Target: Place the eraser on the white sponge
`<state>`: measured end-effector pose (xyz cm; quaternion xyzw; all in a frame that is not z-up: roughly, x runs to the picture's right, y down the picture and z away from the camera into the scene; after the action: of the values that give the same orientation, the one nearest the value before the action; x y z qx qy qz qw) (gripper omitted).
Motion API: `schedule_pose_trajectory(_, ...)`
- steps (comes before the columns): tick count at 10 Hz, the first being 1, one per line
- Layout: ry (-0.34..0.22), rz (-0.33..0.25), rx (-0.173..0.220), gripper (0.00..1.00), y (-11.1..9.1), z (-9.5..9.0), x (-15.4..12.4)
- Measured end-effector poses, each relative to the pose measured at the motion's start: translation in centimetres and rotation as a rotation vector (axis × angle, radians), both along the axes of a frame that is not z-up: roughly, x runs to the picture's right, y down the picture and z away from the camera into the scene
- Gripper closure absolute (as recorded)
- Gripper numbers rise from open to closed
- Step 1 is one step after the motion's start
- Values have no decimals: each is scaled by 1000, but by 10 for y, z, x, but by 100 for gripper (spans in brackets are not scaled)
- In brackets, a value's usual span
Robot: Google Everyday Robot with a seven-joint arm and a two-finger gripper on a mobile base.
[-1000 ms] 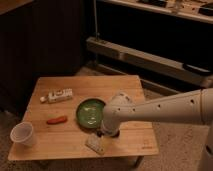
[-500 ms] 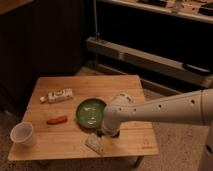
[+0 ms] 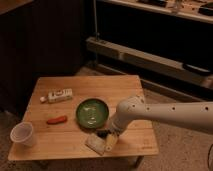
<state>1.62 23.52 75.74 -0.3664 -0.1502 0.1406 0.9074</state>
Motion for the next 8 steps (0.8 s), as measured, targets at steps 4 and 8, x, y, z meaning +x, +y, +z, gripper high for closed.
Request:
schedule_pose_trajectory(4, -80, -36, 134, 0, 5, 1, 10)
schedule_pose_trajectory(8, -83, -9, 212, 0, 14, 7, 28)
